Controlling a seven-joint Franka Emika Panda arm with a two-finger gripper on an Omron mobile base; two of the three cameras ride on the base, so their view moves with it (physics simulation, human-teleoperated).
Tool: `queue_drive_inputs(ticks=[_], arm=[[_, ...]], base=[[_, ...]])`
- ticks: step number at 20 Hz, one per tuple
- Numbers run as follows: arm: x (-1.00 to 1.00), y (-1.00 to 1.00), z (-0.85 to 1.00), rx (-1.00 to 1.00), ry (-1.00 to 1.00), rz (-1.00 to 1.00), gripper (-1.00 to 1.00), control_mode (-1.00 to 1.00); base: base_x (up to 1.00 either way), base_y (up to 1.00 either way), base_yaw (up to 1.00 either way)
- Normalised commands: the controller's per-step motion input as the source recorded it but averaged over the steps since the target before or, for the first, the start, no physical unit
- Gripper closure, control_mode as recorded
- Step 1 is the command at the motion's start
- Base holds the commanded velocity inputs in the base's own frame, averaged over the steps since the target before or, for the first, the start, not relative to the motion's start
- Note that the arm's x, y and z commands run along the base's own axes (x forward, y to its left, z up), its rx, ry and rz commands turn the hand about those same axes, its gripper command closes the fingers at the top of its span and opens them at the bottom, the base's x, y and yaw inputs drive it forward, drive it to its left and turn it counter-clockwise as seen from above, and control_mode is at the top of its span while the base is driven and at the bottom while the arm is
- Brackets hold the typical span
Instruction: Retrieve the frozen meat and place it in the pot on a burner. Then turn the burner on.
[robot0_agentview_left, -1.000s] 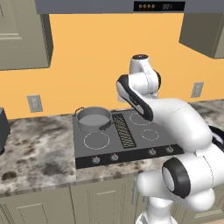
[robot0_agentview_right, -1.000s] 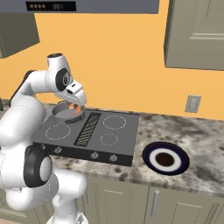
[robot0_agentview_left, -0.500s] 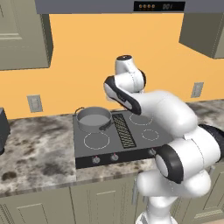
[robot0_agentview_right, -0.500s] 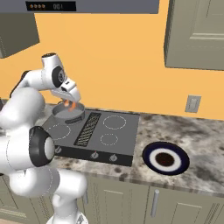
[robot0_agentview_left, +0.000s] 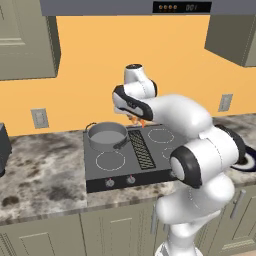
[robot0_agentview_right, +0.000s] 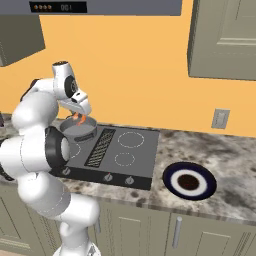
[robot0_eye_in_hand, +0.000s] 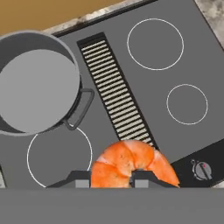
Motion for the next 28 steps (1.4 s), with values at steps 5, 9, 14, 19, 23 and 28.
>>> queue_drive_inputs(ticks=[5, 9, 14, 19, 23, 28], arm=[[0.54, 0.28, -0.16, 0.04, 0.01, 0.00, 1.00, -1.00], [0.66, 0.24, -0.17, 0.07, 0.01, 0.00, 1.00, -1.00], [0.65, 0.38, -0.26, 0.01, 0.05, 0.00, 1.00, -1.00], [0.59, 0.22, -0.17, 0.00, 0.05, 0.00, 1.00, -1.00], [0.33, 0.20, -0.27, 0.00, 0.11, 0.00, 1.00, -1.00], [0.15, 0.35, -0.37, 0.00, 0.13, 0.00, 1.00, -1.00]], base=[[0.00, 0.00, 0.00], [0.00, 0.00, 0.00], [0.00, 0.00, 0.00], [0.00, 0.00, 0.00], [0.00, 0.00, 0.00], [0.00, 0.00, 0.00]])
